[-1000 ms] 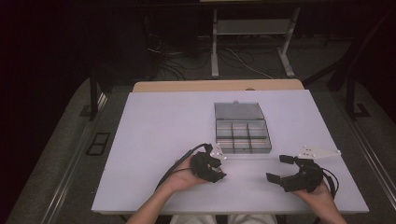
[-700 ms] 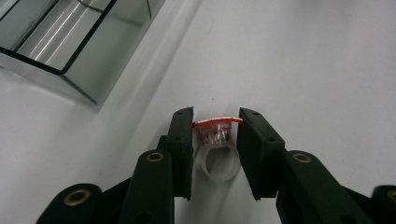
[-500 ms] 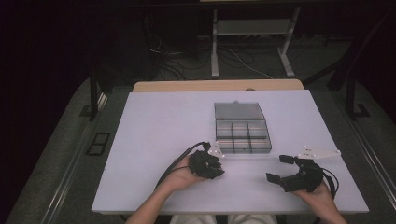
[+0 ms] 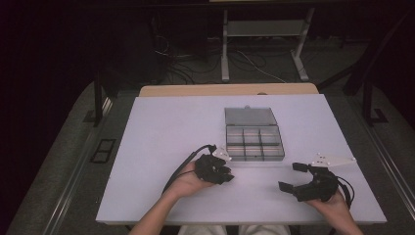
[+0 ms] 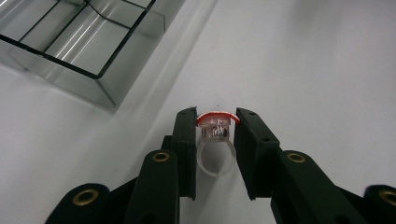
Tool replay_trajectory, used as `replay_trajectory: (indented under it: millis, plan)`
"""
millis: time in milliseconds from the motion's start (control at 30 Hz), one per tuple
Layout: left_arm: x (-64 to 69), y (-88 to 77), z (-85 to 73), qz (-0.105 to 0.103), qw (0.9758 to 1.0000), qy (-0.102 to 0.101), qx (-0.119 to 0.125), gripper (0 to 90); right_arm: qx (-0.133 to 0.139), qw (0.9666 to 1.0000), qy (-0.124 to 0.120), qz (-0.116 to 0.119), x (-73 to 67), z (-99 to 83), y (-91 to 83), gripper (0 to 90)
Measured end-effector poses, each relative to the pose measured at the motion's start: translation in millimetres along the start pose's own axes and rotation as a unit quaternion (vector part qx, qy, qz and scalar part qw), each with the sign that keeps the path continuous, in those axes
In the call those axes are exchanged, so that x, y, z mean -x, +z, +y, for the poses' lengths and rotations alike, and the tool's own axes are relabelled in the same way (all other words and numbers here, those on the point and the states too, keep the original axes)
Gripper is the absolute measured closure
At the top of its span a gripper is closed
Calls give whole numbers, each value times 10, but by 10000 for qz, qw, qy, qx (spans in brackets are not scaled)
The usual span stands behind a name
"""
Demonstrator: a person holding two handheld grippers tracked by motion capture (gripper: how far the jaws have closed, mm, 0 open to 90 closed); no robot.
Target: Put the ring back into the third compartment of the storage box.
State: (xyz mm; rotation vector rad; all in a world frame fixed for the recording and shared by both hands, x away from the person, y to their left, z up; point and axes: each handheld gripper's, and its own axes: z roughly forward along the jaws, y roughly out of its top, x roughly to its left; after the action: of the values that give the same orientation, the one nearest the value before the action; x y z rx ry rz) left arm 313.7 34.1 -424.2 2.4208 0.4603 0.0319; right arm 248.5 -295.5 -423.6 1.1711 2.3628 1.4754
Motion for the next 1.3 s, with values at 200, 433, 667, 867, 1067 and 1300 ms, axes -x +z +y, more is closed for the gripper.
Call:
replay_trajectory:
  millis: [200, 433, 667, 867, 1067, 1300]
  plan:
    - [-8, -53, 68, -8, 10000, 36, 18, 689, 24, 10000, 4, 8, 4, 0, -6, 7]
    - [-19, -102, 143, -19, 10000, 77, 54, 689, 4, 10000, 30, 17, 3, 2, -4, 7]
    - [-39, -154, 220, 5, 9999, 109, 115, 689, 13, 10000, 30, 20, 5, 2, -6, 7]
    - [-41, -192, 291, 15, 9998, 137, 168, 688, 7, 10000, 33, 23, 5, 3, -2, 7]
    - [-55, -233, 354, 34, 9996, 175, 231, 688, 9, 10000, 34, 20, 7, 3, -2, 7]
    - [-102, -289, 412, 44, 9994, 186, 290, 688, 22, 10000, 29, 15, 8, 1, -6, 7]
